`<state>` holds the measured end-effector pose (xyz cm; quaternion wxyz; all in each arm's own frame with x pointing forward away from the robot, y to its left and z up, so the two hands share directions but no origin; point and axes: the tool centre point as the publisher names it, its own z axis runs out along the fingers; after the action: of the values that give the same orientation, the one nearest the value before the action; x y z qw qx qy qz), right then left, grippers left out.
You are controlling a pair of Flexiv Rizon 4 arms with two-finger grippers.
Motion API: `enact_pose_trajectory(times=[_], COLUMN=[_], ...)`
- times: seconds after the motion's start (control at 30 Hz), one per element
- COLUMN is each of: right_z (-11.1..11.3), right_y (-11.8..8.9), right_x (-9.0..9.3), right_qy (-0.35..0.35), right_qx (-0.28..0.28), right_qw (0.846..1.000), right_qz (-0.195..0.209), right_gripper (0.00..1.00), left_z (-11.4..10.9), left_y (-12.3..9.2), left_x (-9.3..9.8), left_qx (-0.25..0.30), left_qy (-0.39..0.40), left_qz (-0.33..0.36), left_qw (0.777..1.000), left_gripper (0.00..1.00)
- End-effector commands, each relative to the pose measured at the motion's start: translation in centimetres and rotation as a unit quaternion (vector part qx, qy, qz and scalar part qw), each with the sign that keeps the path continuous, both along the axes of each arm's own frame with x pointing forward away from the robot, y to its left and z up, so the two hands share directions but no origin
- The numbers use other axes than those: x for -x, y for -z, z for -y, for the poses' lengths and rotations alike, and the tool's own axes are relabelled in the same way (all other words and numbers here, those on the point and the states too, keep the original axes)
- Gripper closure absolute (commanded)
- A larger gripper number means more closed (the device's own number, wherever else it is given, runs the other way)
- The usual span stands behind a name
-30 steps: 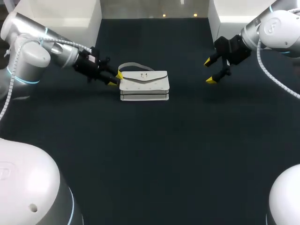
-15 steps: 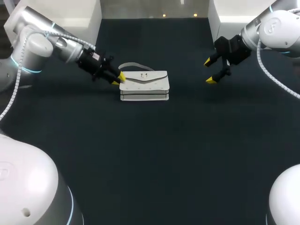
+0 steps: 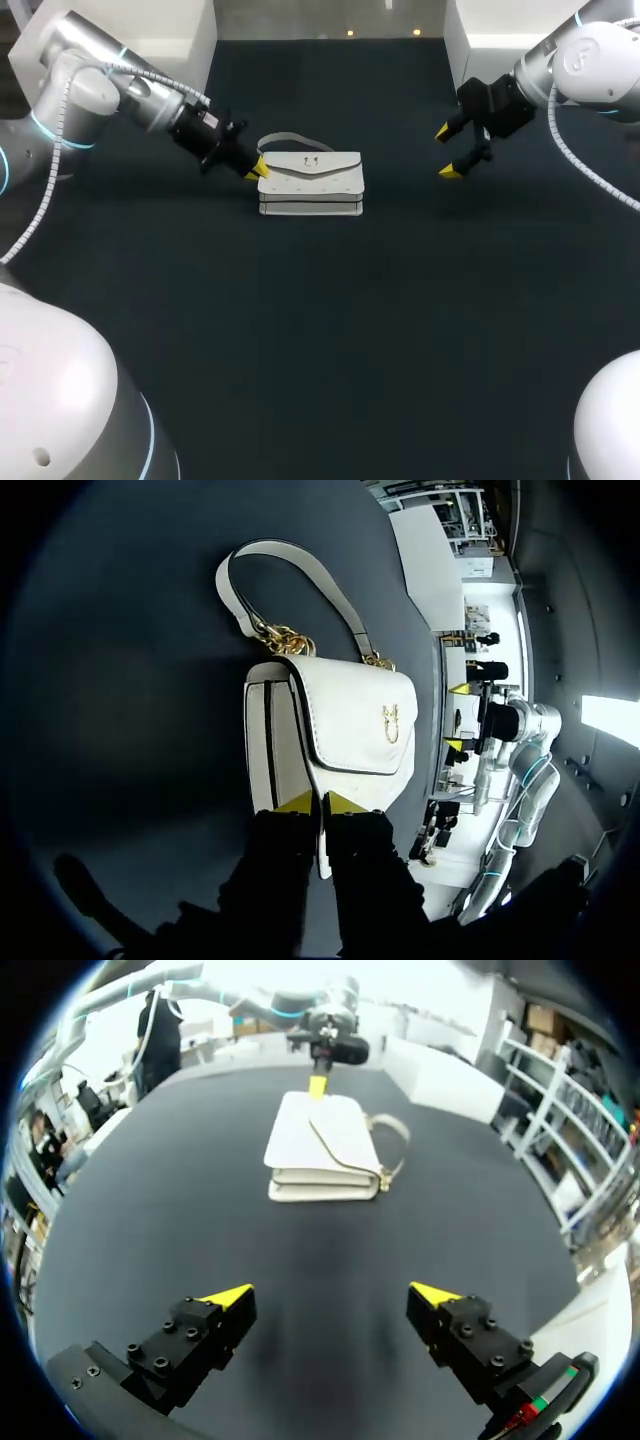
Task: Pick up the bag, open it, inspect its contents, close it, and place it on the opposite side
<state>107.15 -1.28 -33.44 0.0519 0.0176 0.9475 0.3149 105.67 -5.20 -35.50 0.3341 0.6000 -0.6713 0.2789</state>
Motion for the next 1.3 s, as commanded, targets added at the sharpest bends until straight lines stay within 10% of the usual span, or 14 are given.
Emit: enact_pose_trajectory(times=[0.03, 0.23, 0.4, 1.3], right_z=[0.0, 0.0, 0.0, 0.0], right_y=[0.1, 0.1, 0.1, 0.1], right_x=[-0.1, -0.1, -0.1, -0.1], right_qy=[-0.001, -0.001, -0.001, -0.001], right_qx=[-0.001, -0.001, -0.001, -0.001], right_qw=[1.0, 1.0, 1.0, 1.0], right_qz=[0.0, 0.0, 0.0, 0.0], right_gripper=[0.0, 0.0, 0.0, 0.0], left_z=[0.1, 0.2, 0.4, 5.4], left_y=[0.4, 0.3, 0.2, 0.6], left_x=[0.1, 0.5, 0.5, -1.9], left_qx=[0.004, 0.009, 0.011, 0.027], left_qy=[-0.007, -0.012, -0.014, 0.006], left_qz=[0.0, -0.001, -0.002, 0.014], left_qw=[1.0, 1.0, 1.0, 1.0], left_gripper=[0.8, 0.75, 1.0, 1.0])
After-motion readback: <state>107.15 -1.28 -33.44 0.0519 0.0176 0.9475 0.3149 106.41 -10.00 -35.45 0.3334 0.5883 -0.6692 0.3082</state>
